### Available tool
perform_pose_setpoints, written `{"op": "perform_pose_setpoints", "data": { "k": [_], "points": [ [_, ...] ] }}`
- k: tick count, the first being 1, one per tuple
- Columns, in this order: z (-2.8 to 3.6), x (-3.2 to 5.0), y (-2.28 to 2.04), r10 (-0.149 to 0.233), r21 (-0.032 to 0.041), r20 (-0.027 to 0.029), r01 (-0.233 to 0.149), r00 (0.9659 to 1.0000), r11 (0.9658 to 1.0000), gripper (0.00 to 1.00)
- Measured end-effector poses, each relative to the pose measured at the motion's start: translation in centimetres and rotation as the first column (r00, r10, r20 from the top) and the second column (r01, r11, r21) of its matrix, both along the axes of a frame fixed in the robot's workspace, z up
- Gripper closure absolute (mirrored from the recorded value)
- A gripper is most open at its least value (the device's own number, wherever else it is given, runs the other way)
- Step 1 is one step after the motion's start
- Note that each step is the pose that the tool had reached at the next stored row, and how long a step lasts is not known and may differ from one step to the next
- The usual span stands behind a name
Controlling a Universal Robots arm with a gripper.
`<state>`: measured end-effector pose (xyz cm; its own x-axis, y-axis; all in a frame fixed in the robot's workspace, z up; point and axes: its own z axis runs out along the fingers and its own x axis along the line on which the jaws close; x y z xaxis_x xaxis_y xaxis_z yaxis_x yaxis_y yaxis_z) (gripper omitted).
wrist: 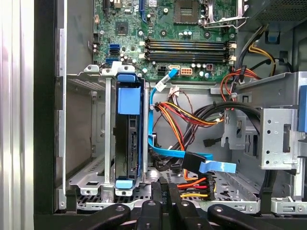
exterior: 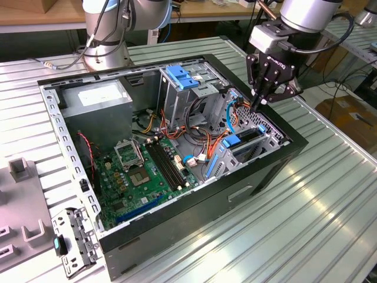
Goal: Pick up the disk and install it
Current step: 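Insert the first disk wire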
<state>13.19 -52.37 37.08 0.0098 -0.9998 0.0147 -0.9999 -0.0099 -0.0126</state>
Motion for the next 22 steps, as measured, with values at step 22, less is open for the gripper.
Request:
{"op": "perform_pose_setpoints", "data": {
  "k": [22],
  "points": [
    [-1.50,-1.87,-2.46,0.002,0.0015,0.0000,-0.002,1.0000,1.0000,0.83]
  ]
}}
